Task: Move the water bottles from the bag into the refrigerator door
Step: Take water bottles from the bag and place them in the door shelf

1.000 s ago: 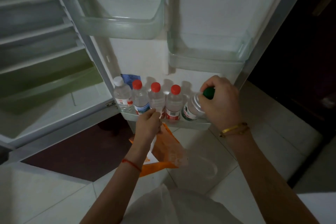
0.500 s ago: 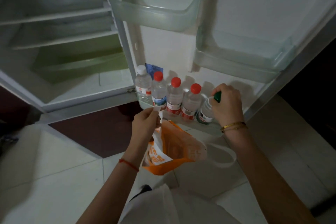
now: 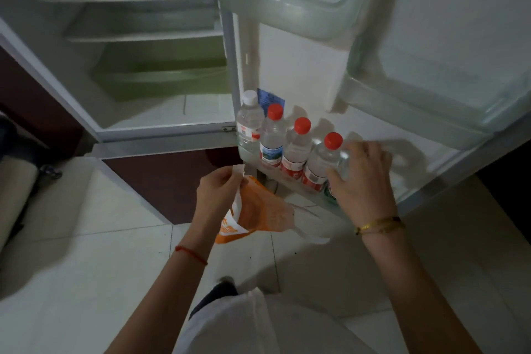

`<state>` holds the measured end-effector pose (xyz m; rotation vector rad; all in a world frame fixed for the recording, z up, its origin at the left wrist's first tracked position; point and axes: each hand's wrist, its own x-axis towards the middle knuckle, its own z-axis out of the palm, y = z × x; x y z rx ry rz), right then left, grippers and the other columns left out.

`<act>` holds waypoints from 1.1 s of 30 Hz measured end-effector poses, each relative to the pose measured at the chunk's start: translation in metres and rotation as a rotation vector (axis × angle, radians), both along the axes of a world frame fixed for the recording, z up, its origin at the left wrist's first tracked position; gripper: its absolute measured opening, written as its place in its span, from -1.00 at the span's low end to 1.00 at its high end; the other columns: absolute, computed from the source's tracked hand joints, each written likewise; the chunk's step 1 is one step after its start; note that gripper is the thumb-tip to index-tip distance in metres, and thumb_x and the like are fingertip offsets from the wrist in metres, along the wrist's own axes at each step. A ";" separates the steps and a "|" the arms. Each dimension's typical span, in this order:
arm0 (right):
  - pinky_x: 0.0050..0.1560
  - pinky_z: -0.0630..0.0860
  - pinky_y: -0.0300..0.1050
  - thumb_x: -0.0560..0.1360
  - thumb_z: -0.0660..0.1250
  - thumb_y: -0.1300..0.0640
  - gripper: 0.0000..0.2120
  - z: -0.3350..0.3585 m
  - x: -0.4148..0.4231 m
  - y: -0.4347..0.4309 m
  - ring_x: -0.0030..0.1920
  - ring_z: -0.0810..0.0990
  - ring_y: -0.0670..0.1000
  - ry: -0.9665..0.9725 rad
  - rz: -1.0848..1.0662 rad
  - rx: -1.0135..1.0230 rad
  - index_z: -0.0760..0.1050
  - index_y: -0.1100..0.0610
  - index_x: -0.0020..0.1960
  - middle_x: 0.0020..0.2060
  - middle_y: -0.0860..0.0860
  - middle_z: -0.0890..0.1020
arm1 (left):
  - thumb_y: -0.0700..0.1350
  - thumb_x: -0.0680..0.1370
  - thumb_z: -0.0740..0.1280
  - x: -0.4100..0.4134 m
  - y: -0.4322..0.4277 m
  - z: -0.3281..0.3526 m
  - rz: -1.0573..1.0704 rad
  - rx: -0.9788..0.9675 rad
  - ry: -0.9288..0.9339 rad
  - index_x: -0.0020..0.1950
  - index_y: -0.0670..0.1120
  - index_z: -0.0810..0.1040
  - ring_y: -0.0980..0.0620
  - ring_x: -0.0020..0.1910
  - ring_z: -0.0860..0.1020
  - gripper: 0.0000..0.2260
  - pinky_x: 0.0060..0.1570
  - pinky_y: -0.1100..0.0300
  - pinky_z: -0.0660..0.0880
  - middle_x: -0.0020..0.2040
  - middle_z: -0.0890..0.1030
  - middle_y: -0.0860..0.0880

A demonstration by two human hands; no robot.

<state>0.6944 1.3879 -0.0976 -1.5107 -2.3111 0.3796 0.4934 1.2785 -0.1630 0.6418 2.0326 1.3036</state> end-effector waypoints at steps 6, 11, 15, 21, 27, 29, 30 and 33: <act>0.11 0.55 0.03 0.50 0.32 0.00 -0.73 -0.011 -0.057 -0.020 0.09 0.54 0.06 0.131 0.345 -0.200 0.52 0.09 0.15 0.04 0.01 0.59 | -0.01 0.58 0.30 -0.029 -0.020 -0.001 0.089 -0.012 0.045 0.01 0.01 0.69 -0.10 -0.03 0.67 -0.82 0.14 -0.13 0.59 -0.15 0.70 0.03; 0.21 0.50 -0.03 0.53 0.30 0.00 -0.67 -0.025 -0.101 -0.036 0.19 0.52 0.01 0.093 0.472 -0.261 0.47 0.09 0.25 0.15 0.03 0.58 | -0.05 0.59 0.29 -0.063 -0.041 -0.002 0.217 -0.030 0.085 -0.14 0.05 0.64 -0.31 -0.10 0.65 -0.83 -0.07 -0.09 0.62 -0.19 0.67 -0.18; 0.14 0.50 -0.10 0.55 0.27 0.00 -0.68 -0.035 -0.135 -0.046 0.15 0.52 0.00 0.063 0.517 -0.282 0.47 0.08 0.26 0.13 0.01 0.57 | -0.08 0.59 0.30 -0.098 -0.063 -0.009 0.282 -0.070 0.098 -0.08 -0.13 0.66 -0.28 -0.12 0.64 -0.82 -0.11 -0.05 0.62 -0.18 0.66 -0.20; 0.14 0.51 -0.05 0.55 0.26 0.01 -0.71 -0.045 -0.195 -0.069 0.16 0.52 0.01 0.056 0.556 -0.313 0.48 0.07 0.23 0.12 0.00 0.58 | -0.09 0.59 0.33 -0.146 -0.102 -0.013 0.336 -0.126 0.144 -0.20 -0.04 0.58 0.03 -0.24 0.52 -0.83 -0.23 0.29 0.43 -0.23 0.59 -0.05; 0.12 0.53 0.00 0.54 0.26 0.01 -0.74 -0.050 -0.252 -0.098 0.14 0.53 0.04 0.087 0.539 -0.337 0.49 0.07 0.20 0.08 0.01 0.59 | -0.04 0.56 0.37 -0.207 -0.143 -0.026 0.264 -0.330 0.313 0.01 -0.18 0.69 0.09 -0.35 0.54 -0.78 -0.47 0.48 0.36 -0.19 0.62 -0.04; 0.13 0.53 0.00 0.54 0.27 0.02 -0.74 -0.051 -0.269 -0.106 0.14 0.53 0.05 0.101 0.517 -0.341 0.50 0.08 0.19 0.08 0.02 0.60 | -0.03 0.54 0.40 -0.227 -0.153 -0.032 0.241 -0.379 0.323 -0.09 -0.16 0.69 0.01 -0.33 0.58 -0.80 -0.38 0.32 0.51 -0.20 0.67 -0.09; 0.13 0.53 -0.01 0.54 0.28 0.03 -0.74 -0.051 -0.277 -0.110 0.14 0.53 0.04 0.107 0.506 -0.340 0.50 0.09 0.20 0.08 0.02 0.60 | -0.02 0.52 0.41 -0.237 -0.157 -0.035 0.232 -0.399 0.317 -0.14 -0.14 0.69 -0.06 -0.27 0.62 -0.80 -0.27 0.19 0.55 -0.21 0.67 -0.10; 0.13 0.54 -0.04 0.54 0.28 0.03 -0.73 -0.053 -0.296 -0.120 0.13 0.53 0.03 0.120 0.469 -0.331 0.50 0.08 0.20 0.08 0.01 0.60 | -0.03 0.53 0.40 -0.261 -0.168 -0.043 0.193 -0.425 0.325 -0.12 -0.16 0.70 -0.08 -0.18 0.65 -0.80 -0.20 0.15 0.52 -0.20 0.67 -0.08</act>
